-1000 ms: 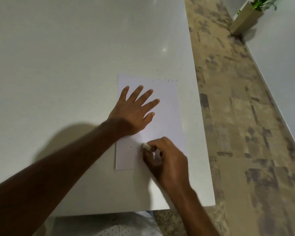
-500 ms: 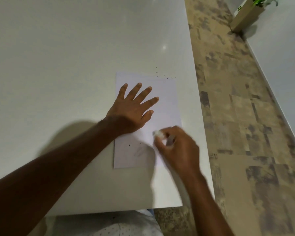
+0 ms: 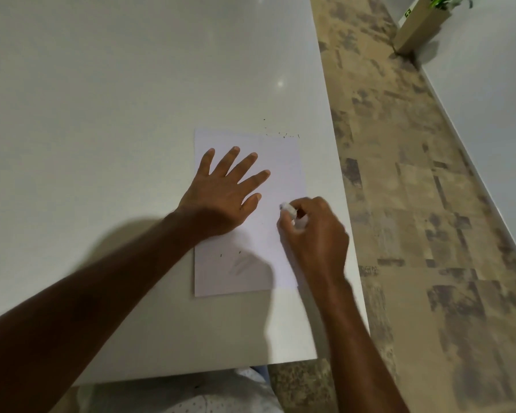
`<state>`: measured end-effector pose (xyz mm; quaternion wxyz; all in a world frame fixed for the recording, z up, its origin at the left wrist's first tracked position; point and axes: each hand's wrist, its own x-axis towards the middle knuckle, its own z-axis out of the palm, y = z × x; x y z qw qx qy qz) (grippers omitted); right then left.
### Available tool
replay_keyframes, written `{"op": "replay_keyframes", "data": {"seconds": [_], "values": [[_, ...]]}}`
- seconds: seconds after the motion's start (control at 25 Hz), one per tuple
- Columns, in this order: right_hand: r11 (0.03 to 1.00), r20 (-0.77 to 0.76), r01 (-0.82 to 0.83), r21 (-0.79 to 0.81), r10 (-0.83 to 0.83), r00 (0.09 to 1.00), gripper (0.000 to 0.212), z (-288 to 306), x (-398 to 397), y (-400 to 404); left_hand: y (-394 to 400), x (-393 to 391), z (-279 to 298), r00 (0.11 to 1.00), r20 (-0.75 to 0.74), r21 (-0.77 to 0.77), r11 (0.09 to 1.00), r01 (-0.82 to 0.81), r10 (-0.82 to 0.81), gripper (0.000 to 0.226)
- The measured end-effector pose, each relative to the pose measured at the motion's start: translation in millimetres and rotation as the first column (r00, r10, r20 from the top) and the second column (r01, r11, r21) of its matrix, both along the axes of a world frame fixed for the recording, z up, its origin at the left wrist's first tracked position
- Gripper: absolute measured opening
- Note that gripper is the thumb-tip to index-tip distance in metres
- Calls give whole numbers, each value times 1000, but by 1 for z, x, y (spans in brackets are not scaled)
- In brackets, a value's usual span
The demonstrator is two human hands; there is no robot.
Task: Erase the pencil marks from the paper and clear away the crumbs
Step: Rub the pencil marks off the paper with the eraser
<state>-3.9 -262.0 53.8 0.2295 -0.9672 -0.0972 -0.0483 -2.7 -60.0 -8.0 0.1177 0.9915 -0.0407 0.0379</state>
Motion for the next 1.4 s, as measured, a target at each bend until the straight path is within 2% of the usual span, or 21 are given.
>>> {"op": "replay_keyframes", "data": {"seconds": [0.12,0.16,0.2,0.28,0.32,0.36,0.44,0.52,0.56,0.68,0.72,0.8,0.88,0.92,0.96,1.04,1.08,1.12,1.28,1.32,1.4], "values": [[949,-101,-313,-20,310,945,13,-14,-56,5,-1,-3,-1,999,52,11,1000,-6,6,59],[940,-119,-342,-17,337,934,15,-13,-54,2,-1,-3,-1,999,52,18,1000,-4,3,59],[959,-116,-282,-29,277,954,17,-11,-37,0,-1,-2,-2,999,40,18,1000,-3,2,59],[998,-35,-43,-37,41,999,17,0,1,-1,0,0,-1,1000,6,7,1000,3,-3,59],[999,4,21,-26,-20,1000,17,3,9,1,0,0,-1,1000,0,4,1000,2,-2,59],[1000,18,17,-19,-16,1000,15,3,4,4,0,-1,0,1000,2,7,1000,-2,2,59],[983,-27,-181,-37,180,983,11,-6,-38,13,0,-2,1,1000,15,18,1000,-6,6,60],[915,-89,-404,-14,402,912,7,-12,-72,9,0,-2,1,1000,0,27,1000,-4,4,61],[908,-114,-419,-25,414,903,9,-11,-66,8,0,-1,1,1000,-3,28,1000,-4,4,61],[986,-36,-159,-56,157,987,15,-2,-18,9,1,0,2,1000,-19,22,1000,11,-10,61],[992,-11,-118,-39,118,993,14,-2,-15,9,1,0,2,1000,-21,22,1000,8,-8,61],[970,-45,-241,-9,240,970,6,-7,-44,11,0,-2,3,1000,-5,38,999,-5,5,59],[898,-134,-433,74,439,888,9,-12,-80,8,0,-1,2,1000,-21,48,999,-7,8,57],[885,-155,-456,93,466,871,10,-12,-77,5,0,-1,1,999,-35,45,999,-3,5,57],[911,-149,-407,75,413,898,10,-13,-62,4,-1,0,1,999,-37,47,999,1,1,57],[987,-55,-155,31,156,986,8,-6,-27,9,0,0,2,999,-36,48,999,7,-5,60],[997,-22,-66,28,67,998,8,-5,-20,12,1,1,3,999,-37,47,999,5,-3,61],[997,-14,-63,32,64,998,7,-7,-26,15,1,0,3,999,-35,46,999,1,1,62],[908,-90,-420,12,419,904,9,-16,-86,26,-1,-1,0,1000,-22,46,999,5,-4,61],[910,-64,-415,-7,414,908,10,-17,-74,27,0,-1,0,1000,-12,44,999,8,-7,61],[968,-11,-247,-37,247,969,11,-14,-40,30,3,1,1,1000,-6,37,999,11,-11,60]]}}
